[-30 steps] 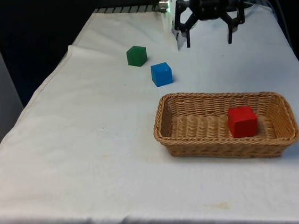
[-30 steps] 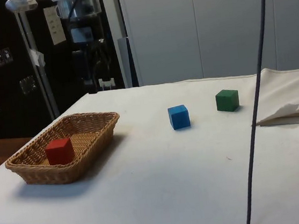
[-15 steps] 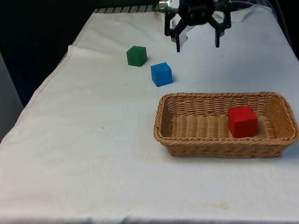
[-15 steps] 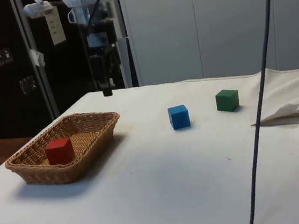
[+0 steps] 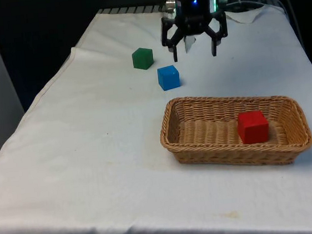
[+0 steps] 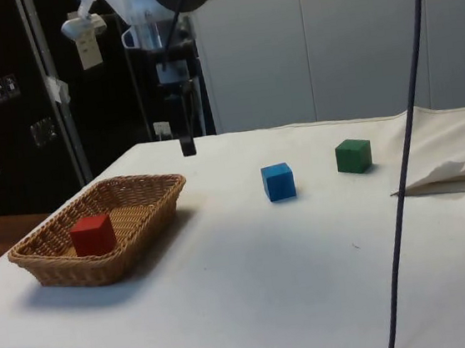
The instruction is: Pick up exactly two blocks and place them into the basket.
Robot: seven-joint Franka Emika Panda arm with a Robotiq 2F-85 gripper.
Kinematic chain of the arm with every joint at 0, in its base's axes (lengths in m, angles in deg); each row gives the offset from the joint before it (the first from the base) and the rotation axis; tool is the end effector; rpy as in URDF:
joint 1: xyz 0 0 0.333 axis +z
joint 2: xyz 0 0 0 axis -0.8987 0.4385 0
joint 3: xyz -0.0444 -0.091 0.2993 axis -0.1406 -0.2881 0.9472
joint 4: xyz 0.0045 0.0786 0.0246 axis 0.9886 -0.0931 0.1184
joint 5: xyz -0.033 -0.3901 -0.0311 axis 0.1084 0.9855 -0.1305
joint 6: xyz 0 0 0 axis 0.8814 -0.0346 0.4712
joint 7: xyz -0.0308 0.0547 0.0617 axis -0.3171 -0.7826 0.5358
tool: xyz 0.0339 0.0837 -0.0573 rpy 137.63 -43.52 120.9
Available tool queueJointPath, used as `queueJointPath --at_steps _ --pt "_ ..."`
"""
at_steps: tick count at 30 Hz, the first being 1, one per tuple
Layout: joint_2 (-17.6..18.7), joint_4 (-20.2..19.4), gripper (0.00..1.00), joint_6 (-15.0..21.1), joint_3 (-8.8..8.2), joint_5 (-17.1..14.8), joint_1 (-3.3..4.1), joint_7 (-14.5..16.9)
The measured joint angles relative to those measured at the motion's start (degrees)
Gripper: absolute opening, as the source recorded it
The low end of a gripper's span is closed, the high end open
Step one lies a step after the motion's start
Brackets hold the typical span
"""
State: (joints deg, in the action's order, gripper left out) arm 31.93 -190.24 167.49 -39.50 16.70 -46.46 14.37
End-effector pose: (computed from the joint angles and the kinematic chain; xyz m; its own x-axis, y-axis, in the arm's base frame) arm 0.5577 -0.0014 0.2882 0.9766 0.2149 0.0111 0.2147 -0.9765 0.0172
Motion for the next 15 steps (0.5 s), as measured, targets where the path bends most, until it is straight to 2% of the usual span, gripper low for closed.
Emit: queueJointPath --at_steps 5,8,15 --pt "0.29 -0.92 1.00 0.29 -0.69 0.00 -0.29 2.69" --pt "0.17 -1.32 1.00 0.57 -0.69 0.00 -0.23 2.81" --pt "-1.95 -5.90 1.00 3.32 -0.57 0.11 -0.11 2.86"
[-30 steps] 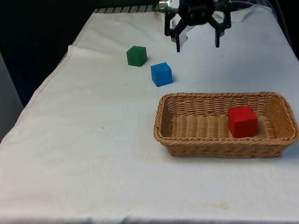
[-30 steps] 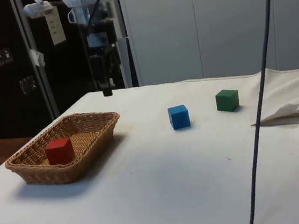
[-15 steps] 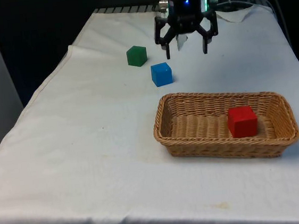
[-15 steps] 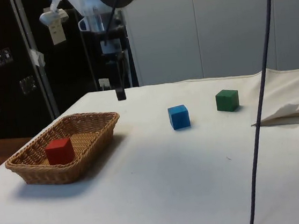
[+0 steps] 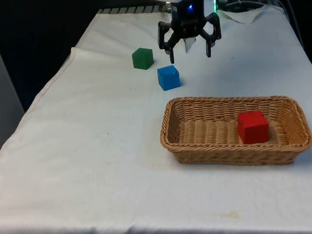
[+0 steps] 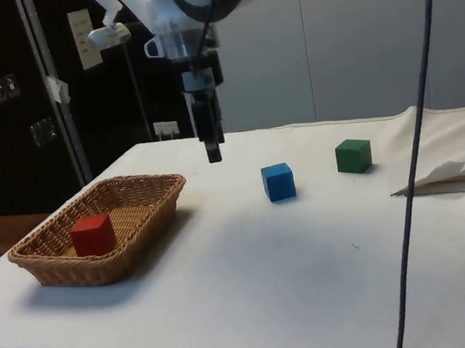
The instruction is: Pick up exactly two blocks and place them into the basket.
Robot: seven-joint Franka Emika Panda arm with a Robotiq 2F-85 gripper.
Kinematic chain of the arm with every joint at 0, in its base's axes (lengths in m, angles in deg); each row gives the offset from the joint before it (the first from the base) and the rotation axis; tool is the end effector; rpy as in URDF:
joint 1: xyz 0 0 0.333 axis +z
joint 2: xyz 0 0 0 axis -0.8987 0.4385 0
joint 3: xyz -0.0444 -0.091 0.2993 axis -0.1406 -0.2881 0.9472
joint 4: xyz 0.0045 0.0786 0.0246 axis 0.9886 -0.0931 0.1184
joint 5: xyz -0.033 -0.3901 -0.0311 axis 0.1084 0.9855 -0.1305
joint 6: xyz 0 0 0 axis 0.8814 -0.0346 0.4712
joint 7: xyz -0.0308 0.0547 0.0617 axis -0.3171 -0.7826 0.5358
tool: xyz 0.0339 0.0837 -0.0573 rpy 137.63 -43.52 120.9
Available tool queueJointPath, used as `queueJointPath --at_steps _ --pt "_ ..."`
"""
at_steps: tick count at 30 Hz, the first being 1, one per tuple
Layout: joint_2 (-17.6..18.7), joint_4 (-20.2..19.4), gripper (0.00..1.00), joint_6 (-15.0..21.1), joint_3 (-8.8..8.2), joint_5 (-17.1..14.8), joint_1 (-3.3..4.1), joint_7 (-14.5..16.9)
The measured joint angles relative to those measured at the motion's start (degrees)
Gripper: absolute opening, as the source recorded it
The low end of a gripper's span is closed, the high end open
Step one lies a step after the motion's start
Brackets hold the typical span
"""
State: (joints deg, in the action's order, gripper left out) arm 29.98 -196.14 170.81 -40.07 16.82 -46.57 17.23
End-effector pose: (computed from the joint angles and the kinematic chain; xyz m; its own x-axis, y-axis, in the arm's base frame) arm 0.5299 -0.0101 0.2703 0.9688 0.2477 -0.0004 0.2477 -0.9688 0.0114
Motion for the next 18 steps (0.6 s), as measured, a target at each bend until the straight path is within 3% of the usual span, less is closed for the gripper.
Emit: queueJointPath --at_steps 11,18 --pt "-1.66 -8.02 1.00 7.45 -0.52 0.17 -0.17 1.26" --pt "0.46 -8.82 1.00 9.91 -1.83 0.00 -0.46 4.47"
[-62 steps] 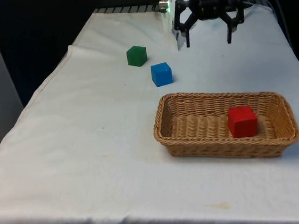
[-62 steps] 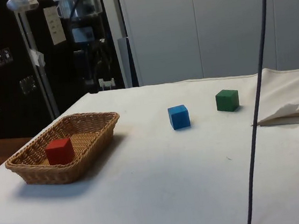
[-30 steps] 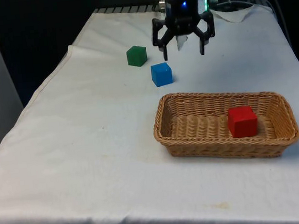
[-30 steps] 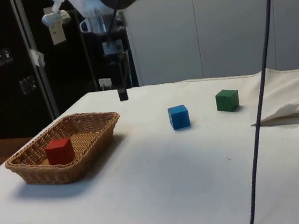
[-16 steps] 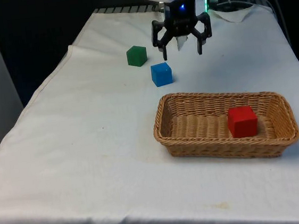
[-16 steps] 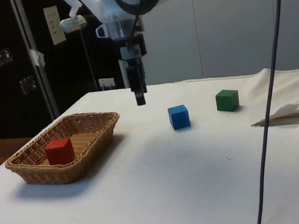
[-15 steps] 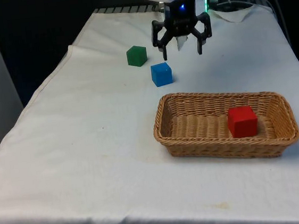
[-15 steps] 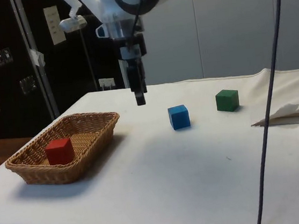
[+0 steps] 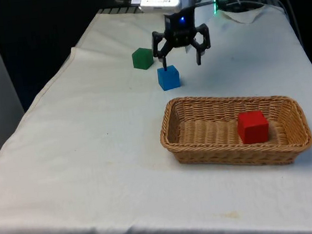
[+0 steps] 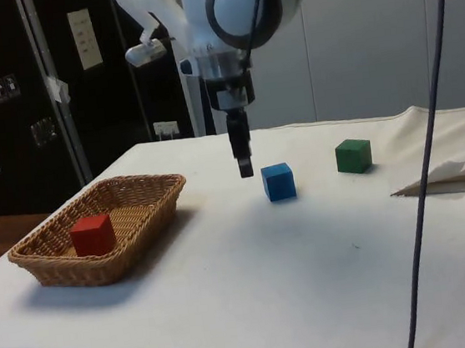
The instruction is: Pick up exactly two blocks and place them into the basket.
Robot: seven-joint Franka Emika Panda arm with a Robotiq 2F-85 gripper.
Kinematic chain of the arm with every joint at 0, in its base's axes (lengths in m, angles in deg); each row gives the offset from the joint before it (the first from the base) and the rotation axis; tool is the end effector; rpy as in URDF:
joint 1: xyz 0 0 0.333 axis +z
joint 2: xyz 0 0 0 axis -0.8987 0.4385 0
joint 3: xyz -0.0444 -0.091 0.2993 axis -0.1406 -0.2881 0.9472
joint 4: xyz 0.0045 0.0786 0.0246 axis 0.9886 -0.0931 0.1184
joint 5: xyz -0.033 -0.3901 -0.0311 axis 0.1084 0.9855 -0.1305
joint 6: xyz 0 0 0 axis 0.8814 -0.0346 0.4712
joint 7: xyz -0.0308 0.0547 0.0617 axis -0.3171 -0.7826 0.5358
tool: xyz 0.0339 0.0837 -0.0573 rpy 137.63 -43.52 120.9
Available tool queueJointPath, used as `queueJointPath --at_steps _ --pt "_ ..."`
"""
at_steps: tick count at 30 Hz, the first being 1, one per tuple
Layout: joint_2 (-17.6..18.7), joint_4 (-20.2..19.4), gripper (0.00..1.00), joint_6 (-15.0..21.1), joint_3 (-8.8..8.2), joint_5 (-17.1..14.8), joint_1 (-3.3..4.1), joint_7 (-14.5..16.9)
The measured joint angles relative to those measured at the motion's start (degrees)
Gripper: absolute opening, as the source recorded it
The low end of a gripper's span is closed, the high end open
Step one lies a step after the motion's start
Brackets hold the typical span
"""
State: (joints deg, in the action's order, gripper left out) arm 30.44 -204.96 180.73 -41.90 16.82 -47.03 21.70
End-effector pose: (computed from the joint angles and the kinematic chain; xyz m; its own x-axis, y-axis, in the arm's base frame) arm 0.4881 -0.0343 0.2262 0.9604 0.2788 0.0048 0.2784 -0.9598 0.0351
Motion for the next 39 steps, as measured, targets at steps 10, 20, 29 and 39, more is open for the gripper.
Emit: queueJointPath --at_steps 10,20,29,39 --pt "3.21 0.00 1.00 2.18 -1.20 -0.86 -0.40 4.76" --pt "7.51 0.11 1.00 4.87 -2.18 -3.44 -0.92 11.34" --pt "9.63 0.17 1.00 5.79 -2.98 -4.30 -1.38 15.58" --pt "8.42 -2.98 1.00 8.77 -3.38 -4.30 -1.43 18.11"
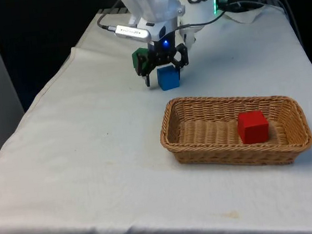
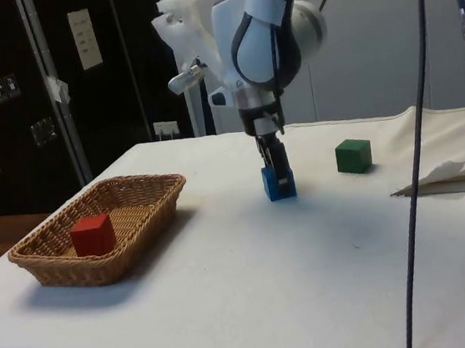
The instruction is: Pick up exactly two blocks and place them into the basket.
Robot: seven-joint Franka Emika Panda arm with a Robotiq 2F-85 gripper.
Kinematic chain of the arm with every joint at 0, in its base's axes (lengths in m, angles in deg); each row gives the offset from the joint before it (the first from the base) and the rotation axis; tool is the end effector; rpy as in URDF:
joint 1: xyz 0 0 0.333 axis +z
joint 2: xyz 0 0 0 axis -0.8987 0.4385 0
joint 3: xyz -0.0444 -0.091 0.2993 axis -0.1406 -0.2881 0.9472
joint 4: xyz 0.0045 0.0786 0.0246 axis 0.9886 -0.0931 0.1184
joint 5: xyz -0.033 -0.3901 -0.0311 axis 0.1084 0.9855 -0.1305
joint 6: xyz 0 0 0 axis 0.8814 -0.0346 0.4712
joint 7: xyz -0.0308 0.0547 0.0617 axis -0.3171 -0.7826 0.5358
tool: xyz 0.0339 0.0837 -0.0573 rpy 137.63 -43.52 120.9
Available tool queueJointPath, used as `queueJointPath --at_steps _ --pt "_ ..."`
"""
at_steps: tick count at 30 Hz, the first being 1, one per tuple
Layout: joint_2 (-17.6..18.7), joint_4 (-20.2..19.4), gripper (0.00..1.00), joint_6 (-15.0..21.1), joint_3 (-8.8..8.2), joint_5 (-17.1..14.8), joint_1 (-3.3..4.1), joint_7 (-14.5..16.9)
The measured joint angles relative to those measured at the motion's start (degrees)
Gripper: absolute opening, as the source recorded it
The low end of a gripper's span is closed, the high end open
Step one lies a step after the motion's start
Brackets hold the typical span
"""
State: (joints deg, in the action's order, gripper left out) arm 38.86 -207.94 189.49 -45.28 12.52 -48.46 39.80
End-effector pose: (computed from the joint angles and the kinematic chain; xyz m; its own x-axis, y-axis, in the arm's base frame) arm 0.4575 -0.0859 0.1622 0.8988 0.4346 -0.0572 0.4377 -0.8967 0.0657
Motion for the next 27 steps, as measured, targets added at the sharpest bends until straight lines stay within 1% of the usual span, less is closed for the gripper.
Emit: queueJointPath --at_steps 3,5,7,8,9,11,12,22,25,27 --pt "-1.03 -1.09 1.00 0.74 -0.11 0.06 0.00 0.23" --pt "-1.72 -1.72 0.81 1.09 -0.23 0.11 0.00 0.34" --pt "-2.01 -1.95 0.57 1.20 -0.23 0.11 0.00 0.34" --pt "-2.23 -2.18 0.57 1.32 -0.29 0.17 0.00 0.40" --pt "-2.41 -2.35 0.45 1.38 -0.29 0.17 0.00 0.40" --pt "-2.64 -2.52 0.25 1.49 -0.29 0.17 0.00 0.40" --pt "-2.75 -2.64 0.03 1.55 -0.29 0.17 0.00 0.40" --pt "-2.86 -2.75 0.03 1.66 -0.34 0.17 0.06 0.40" --pt "-3.32 -2.75 0.03 1.72 -0.34 0.17 0.11 0.23" --pt "-4.24 -2.86 0.03 1.43 -0.34 0.17 0.29 -0.23"
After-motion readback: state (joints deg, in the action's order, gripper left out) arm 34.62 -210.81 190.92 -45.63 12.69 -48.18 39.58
